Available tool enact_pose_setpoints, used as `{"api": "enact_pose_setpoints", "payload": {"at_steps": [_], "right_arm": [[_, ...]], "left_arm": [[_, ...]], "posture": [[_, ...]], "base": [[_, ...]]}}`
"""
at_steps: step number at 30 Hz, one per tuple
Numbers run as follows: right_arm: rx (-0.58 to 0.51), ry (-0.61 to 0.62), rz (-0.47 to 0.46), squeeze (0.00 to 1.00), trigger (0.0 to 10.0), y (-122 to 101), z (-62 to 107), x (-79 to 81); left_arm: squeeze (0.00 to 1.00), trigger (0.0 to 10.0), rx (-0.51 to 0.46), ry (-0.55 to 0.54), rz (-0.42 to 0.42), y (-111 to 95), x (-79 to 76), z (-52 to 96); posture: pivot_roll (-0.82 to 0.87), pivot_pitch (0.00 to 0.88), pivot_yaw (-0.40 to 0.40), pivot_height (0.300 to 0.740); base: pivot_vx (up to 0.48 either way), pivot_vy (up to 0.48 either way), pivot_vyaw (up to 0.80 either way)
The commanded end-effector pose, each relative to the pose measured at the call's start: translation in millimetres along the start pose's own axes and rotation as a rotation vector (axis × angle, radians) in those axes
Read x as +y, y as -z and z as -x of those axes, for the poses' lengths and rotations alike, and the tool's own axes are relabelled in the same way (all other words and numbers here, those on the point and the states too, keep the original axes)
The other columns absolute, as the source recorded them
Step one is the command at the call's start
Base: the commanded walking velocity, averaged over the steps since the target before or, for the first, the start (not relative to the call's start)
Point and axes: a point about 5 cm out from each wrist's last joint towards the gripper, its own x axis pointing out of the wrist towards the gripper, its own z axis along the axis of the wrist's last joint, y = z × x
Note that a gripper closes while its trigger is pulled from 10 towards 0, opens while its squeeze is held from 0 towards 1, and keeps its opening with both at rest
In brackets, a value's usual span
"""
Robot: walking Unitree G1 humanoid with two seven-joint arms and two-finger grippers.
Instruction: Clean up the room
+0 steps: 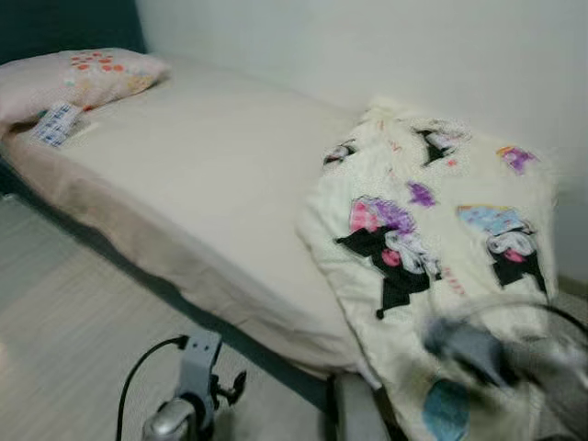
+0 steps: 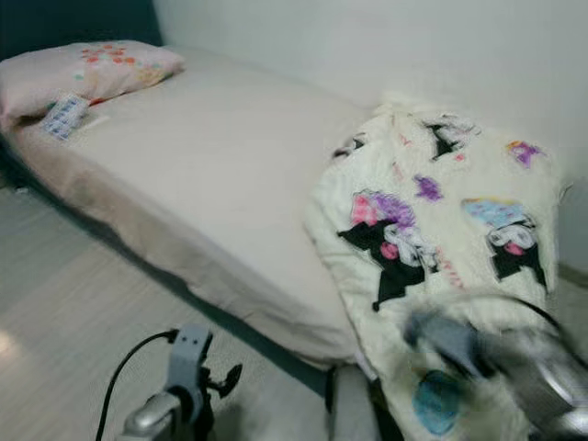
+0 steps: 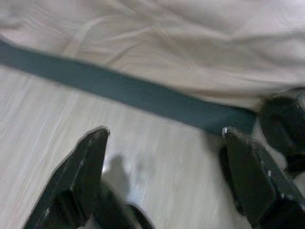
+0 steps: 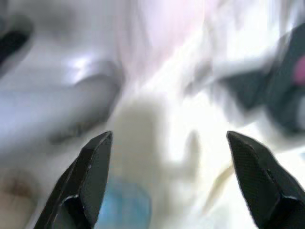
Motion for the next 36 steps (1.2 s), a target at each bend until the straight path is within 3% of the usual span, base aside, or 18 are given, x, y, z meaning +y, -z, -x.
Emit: {"api": "enact_pose_setpoints", "payload": {"at_steps": [1, 3, 4, 6, 7, 9, 10, 11, 13, 18, 20, 21, 27, 33, 36], "right_arm": [[-0.129, 0.098, -0.212, 0.00, 10.0, -4, -17.9, -2.7], [-0.233, 0.103, -0.437, 0.00, 10.0, -12, -48.8, 11.4], [-0.233, 0.103, -0.437, 0.00, 10.0, -12, -48.8, 11.4], [-0.152, 0.086, -0.550, 0.00, 10.0, 2, -82.1, 40.6], [-0.152, 0.086, -0.550, 0.00, 10.0, 2, -82.1, 40.6], [-0.064, 0.067, -0.628, 0.00, 10.0, 17, -102.0, 65.9], [-0.064, 0.067, -0.628, 0.00, 10.0, 17, -102.0, 65.9], [-0.037, 0.057, -0.664, 0.00, 10.0, 22, -107.8, 76.0], [-0.037, 0.057, -0.664, 0.00, 10.0, 22, -107.8, 76.0], [0.048, 0.028, -0.756, 0.00, 10.0, 36, -124.1, 115.6], [0.050, 0.027, -0.767, 0.00, 10.0, 36, -125.6, 119.5], [0.062, -0.008, -0.730, 0.00, 10.0, 33, -130.6, 134.8], [0.076, -0.067, -0.674, 0.00, 10.0, 28, -136.9, 156.2], [0.094, -0.066, -0.629, 0.00, 10.0, 29, -138.4, 155.5], [0.101, -0.048, -0.659, 0.00, 10.0, 32, -137.9, 154.9]], "left_arm": [[0.00, 10.0, 0.051, -0.063, 0.035, 10, 10.2, 4.8], [0.00, 10.0, 0.077, -0.120, 0.051, 11, 19.8, 6.4], [0.00, 10.0, 0.077, -0.120, 0.051, 11, 19.8, 6.4], [0.00, 10.0, 0.126, -0.182, 0.080, 18, 31.0, 11.9], [0.00, 10.0, 0.126, -0.182, 0.080, 18, 31.0, 11.9], [0.00, 10.0, 0.180, -0.236, 0.104, 27, 40.1, 18.6], [0.00, 10.0, 0.180, -0.236, 0.104, 27, 40.1, 18.6], [0.00, 10.0, 0.206, -0.261, 0.114, 32, 43.9, 22.3], [0.00, 10.0, 0.206, -0.261, 0.114, 32, 43.9, 22.3], [0.00, 10.0, 0.370, -0.383, 0.177, 68, 54.5, 49.1], [0.00, 10.0, 0.390, -0.396, 0.182, 73, 54.9, 52.8], [0.00, 10.0, 0.444, -0.431, 0.206, 87, 55.5, 65.3], [0.00, 10.0, 0.503, -0.454, 0.214, 101, 55.8, 78.4], [0.00, 10.0, 0.531, -0.464, 0.197, 105, 58.8, 83.5], [0.00, 10.0, 0.517, -0.465, 0.196, 100, 60.1, 78.6]], "posture": [[-0.11, 0.075, -0.030, 0.577], [-0.10, 0.057, -0.027, 0.582], [-0.10, 0.057, -0.027, 0.582], [-0.08, 0.042, -0.023, 0.592], [-0.08, 0.042, -0.023, 0.592], [-0.07, 0.023, -0.026, 0.602], [-0.07, 0.023, -0.026, 0.602], [-0.07, 0.021, -0.025, 0.607], [-0.07, 0.021, -0.025, 0.607], [-0.06, 0.000, -0.020, 0.632], [-0.06, 0.000, -0.020, 0.637], [-0.06, 0.000, -0.013, 0.647], [-0.07, 0.000, -0.011, 0.667], [-0.06, 0.000, -0.014, 0.687], [-0.05, 0.000, -0.015, 0.702]], "base": [[0.000, 0.000, 0.00], [0.000, 0.000, 0.00], [0.000, 0.000, 0.00], [0.000, 0.000, 0.00], [0.000, 0.000, 0.00], [0.000, 0.000, 0.00], [0.000, 0.000, 0.00], [0.000, 0.000, 0.00], [0.000, 0.000, 0.00], [0.000, 0.000, 0.00], [0.000, 0.000, 0.00], [0.000, 0.000, 0.00], [0.000, 0.000, 0.00], [0.000, 0.000, 0.00], [0.000, 0.000, 0.00]]}}
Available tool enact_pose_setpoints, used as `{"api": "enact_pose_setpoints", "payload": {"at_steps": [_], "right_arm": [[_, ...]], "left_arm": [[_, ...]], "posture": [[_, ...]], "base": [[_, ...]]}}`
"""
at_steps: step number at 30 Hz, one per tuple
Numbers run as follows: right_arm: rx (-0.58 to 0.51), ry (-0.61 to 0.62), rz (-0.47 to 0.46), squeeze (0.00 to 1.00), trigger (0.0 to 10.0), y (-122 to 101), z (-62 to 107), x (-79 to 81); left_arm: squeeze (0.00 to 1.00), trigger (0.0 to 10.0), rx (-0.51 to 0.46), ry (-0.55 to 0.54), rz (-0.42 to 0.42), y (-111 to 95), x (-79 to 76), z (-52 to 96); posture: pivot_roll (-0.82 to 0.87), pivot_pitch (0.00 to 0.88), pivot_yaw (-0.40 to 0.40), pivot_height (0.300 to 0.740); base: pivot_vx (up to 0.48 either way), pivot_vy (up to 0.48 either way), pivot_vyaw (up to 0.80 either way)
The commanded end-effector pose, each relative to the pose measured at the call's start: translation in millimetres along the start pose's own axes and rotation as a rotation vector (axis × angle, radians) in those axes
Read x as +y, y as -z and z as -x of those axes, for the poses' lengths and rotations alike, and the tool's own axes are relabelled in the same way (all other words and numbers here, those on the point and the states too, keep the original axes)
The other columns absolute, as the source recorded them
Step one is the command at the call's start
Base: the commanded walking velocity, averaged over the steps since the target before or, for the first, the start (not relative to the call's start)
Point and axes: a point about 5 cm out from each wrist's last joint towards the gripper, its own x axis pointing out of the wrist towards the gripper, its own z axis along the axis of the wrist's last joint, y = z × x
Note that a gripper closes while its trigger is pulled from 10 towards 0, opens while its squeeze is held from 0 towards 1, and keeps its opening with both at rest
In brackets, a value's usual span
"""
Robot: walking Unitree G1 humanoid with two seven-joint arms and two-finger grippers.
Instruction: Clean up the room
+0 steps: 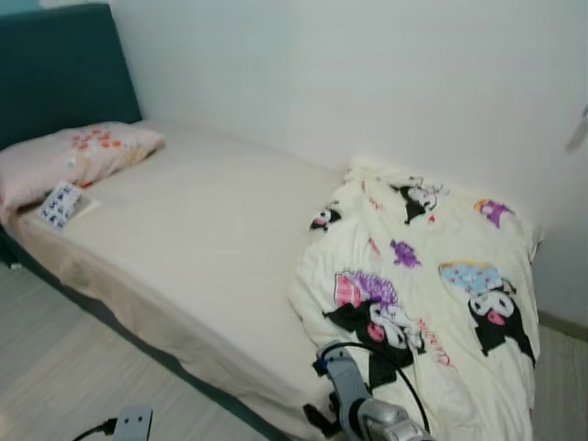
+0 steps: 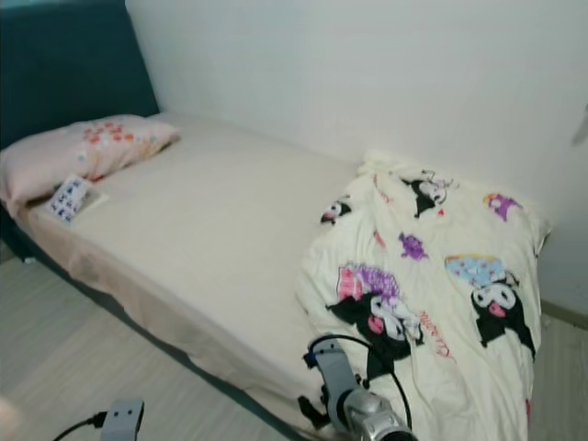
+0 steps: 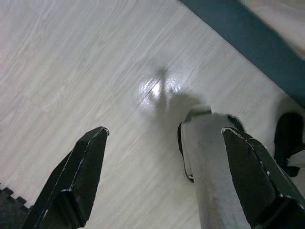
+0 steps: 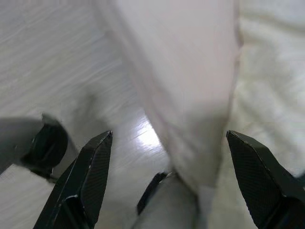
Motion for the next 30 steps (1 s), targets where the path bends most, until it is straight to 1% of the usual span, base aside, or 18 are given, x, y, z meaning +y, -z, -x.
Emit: {"api": "enact_pose_setpoints", "payload": {"at_steps": [1, 7, 10, 12, 22, 25, 30], "right_arm": [[0.007, 0.010, -0.017, 0.00, 10.0, 4, 0.1, -0.3], [0.006, 0.010, -0.002, 0.00, 10.0, 3, -0.3, -0.1], [-0.006, 0.018, 0.005, 0.00, 10.0, 2, -0.3, -1.1], [-0.005, 0.029, 0.019, 0.00, 10.0, 1, -0.2, -2.3], [-0.011, 0.051, 0.028, 0.00, 10.0, 0, 0.5, -6.2], [-0.008, 0.051, 0.036, 0.00, 10.0, -1, 0.5, -6.8], [-0.011, 0.056, 0.014, 0.00, 10.0, 0, 0.7, -7.4]], "left_arm": [[0.00, 10.0, 0.008, -0.016, -0.005, -3, 4.7, -0.5], [0.00, 10.0, -0.001, -0.010, -0.009, -8, 1.4, -1.6], [0.00, 10.0, -0.005, -0.003, -0.003, -10, -1.5, -2.3], [0.00, 10.0, -0.005, -0.001, -0.001, -10, -2.7, -2.5], [0.00, 10.0, 0.002, 0.000, 0.005, -9, -5.2, -2.7], [0.00, 10.0, 0.004, 0.000, 0.003, -9, -5.0, -2.5], [0.00, 10.0, 0.005, 0.003, -0.001, -9, -5.9, -2.6]], "posture": [[-0.05, 0.000, -0.011, 0.707], [-0.06, 0.000, -0.010, 0.722], [-0.06, 0.000, -0.010, 0.737], [-0.06, 0.000, -0.009, 0.737], [-0.06, 0.000, -0.010, 0.737], [-0.06, 0.000, -0.010, 0.737], [-0.06, 0.000, -0.010, 0.737]], "base": [[0.000, 0.000, 0.00], [0.000, 0.000, 0.00], [0.000, 0.000, 0.00], [0.000, 0.000, 0.00], [0.000, 0.365, 0.00], [0.000, 0.401, -0.46], [0.000, 0.416, -0.78]]}}
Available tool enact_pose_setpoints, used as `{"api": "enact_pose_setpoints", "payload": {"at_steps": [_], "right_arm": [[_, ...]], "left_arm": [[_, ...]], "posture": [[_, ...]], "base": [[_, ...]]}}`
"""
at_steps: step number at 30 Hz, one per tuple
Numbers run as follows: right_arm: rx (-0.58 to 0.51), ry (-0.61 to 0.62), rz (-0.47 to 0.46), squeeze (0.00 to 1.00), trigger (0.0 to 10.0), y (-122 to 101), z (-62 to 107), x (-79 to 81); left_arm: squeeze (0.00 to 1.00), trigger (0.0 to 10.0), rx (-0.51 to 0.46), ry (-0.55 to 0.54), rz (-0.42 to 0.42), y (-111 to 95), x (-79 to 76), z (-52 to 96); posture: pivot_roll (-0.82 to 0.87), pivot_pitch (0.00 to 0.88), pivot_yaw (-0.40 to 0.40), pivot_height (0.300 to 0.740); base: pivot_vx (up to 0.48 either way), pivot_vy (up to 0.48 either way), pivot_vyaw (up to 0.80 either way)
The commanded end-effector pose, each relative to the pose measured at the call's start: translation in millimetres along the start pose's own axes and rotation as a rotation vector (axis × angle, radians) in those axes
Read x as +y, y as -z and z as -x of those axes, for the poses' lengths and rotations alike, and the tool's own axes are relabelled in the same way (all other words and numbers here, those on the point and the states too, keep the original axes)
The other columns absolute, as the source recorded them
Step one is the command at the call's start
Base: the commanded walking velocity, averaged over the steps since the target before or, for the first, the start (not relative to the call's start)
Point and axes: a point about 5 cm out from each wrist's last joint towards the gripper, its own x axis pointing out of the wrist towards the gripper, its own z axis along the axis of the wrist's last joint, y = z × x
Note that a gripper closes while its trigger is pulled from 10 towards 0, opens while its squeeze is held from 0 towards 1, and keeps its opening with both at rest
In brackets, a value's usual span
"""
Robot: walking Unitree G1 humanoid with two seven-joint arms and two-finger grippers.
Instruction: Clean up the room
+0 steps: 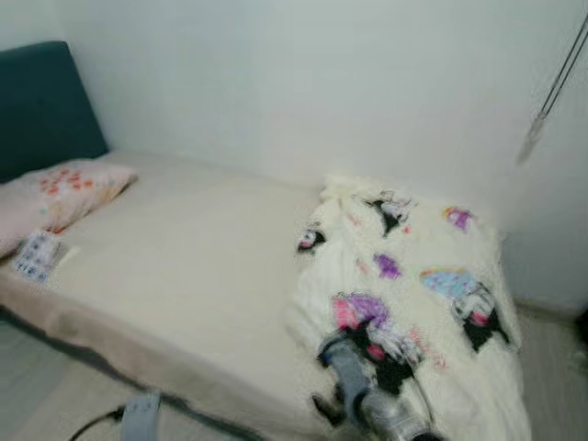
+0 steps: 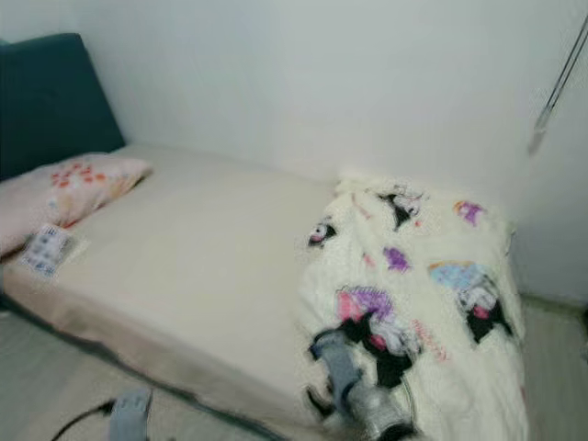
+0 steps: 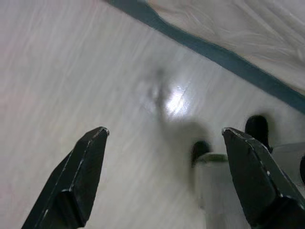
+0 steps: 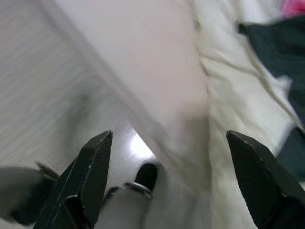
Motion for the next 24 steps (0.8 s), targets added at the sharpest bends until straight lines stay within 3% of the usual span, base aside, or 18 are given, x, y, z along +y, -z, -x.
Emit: {"api": "enact_pose_setpoints", "payload": {"at_steps": [1, 5, 24], "right_arm": [[-0.018, -0.009, -0.002, 0.00, 10.0, -4, -2.3, 6.2], [-0.018, -0.004, 0.002, 0.00, 10.0, -4, -2.2, 5.9], [0.026, 0.107, -0.099, 0.00, 10.0, 13, 2.8, -7.1]], "left_arm": [[0.00, 10.0, 0.015, 0.000, -0.014, 4, 1.3, 0.6], [0.00, 10.0, 0.007, 0.021, -0.036, 1, -3.9, -0.2], [0.00, 10.0, -0.022, 0.051, -0.077, -6, -11.0, -1.2]], "posture": [[-0.06, 0.000, -0.010, 0.737], [-0.06, 0.000, -0.009, 0.737], [-0.06, 0.000, -0.008, 0.737]], "base": [[0.000, 0.000, 0.00], [0.000, 0.000, 0.00], [0.000, 0.000, -0.79]]}}
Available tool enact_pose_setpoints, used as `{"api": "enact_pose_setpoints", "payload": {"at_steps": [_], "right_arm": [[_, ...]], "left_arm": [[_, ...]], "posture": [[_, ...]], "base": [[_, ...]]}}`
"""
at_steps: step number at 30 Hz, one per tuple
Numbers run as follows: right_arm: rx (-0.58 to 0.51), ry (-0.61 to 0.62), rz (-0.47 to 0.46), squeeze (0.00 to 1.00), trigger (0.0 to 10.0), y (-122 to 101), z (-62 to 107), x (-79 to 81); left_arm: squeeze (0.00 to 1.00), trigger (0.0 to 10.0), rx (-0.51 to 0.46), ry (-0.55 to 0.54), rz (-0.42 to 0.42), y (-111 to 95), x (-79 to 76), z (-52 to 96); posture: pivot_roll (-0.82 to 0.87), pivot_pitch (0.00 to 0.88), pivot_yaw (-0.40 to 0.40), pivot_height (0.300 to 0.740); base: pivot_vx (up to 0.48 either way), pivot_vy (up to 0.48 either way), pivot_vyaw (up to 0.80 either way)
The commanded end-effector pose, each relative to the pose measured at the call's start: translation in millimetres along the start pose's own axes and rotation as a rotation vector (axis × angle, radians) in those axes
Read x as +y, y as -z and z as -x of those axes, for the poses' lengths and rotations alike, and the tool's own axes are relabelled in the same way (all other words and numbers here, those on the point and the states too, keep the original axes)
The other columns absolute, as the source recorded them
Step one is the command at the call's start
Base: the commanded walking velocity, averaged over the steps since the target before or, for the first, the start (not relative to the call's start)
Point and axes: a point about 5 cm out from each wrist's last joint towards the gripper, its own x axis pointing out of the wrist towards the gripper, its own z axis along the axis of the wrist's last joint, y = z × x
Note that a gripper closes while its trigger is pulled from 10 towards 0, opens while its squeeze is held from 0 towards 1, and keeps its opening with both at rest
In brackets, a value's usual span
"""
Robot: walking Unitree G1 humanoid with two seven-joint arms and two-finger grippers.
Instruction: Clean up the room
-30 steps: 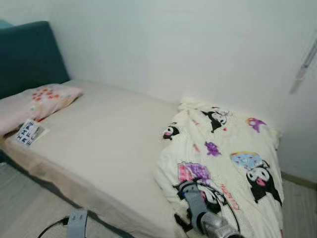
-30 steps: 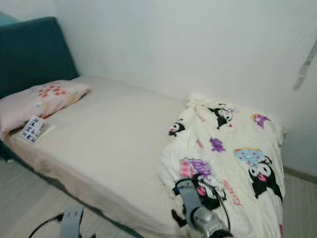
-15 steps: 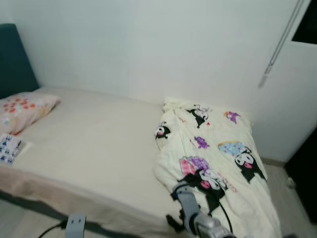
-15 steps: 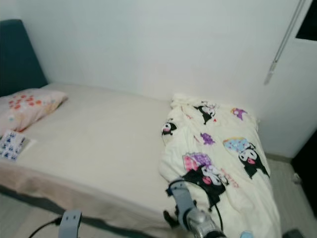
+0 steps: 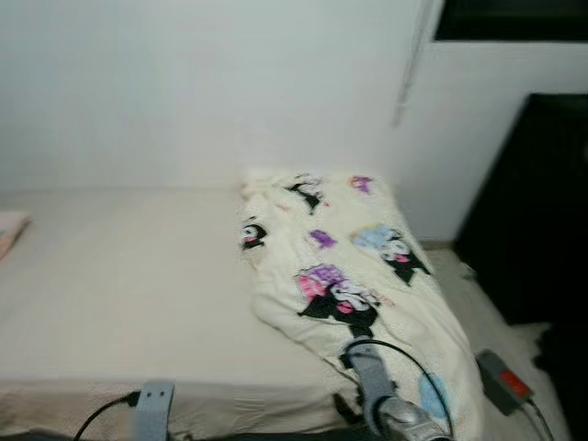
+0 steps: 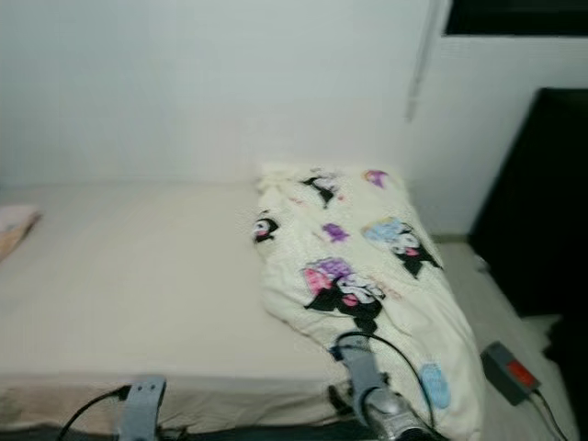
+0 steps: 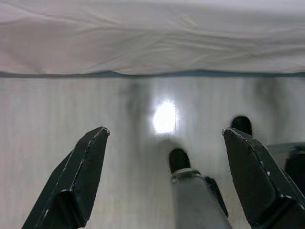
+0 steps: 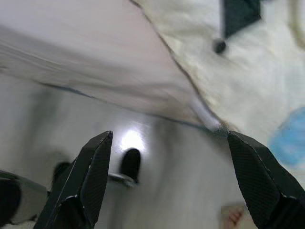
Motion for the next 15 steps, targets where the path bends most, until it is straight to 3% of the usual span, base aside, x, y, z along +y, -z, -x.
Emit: {"api": "enact_pose_setpoints", "payload": {"at_steps": [1, 7, 11, 15], "right_arm": [[0.001, -0.009, -0.026, 0.00, 10.0, -0.8, -1.3, 5.9], [-0.001, 0.018, -0.041, 0.00, 10.0, 2.4, -0.3, 2.7], [0.004, 0.025, -0.042, 0.00, 10.0, 4.0, 0.1, 1.4], [0.015, 0.030, -0.052, 0.00, 10.0, 7.6, 0.9, -0.2]], "left_arm": [[0.00, 10.0, 0.030, -0.001, -0.012, 8.4, 2.2, 1.6], [0.00, 10.0, 0.038, -0.003, -0.014, 10.9, 2.2, 2.1], [0.00, 10.0, 0.042, -0.001, -0.022, 11.2, 1.5, 2.0], [0.00, 10.0, 0.039, 0.004, -0.044, 10.1, 0.3, 1.7]], "posture": [[-0.06, 0.000, -0.013, 0.737], [-0.06, 0.000, -0.013, 0.737], [-0.06, 0.000, -0.013, 0.737], [-0.06, 0.000, -0.015, 0.737]], "base": [[0.000, 0.000, -0.79], [0.000, 0.000, -0.78], [0.000, 0.000, 0.00], [0.336, 0.000, 0.00]]}}
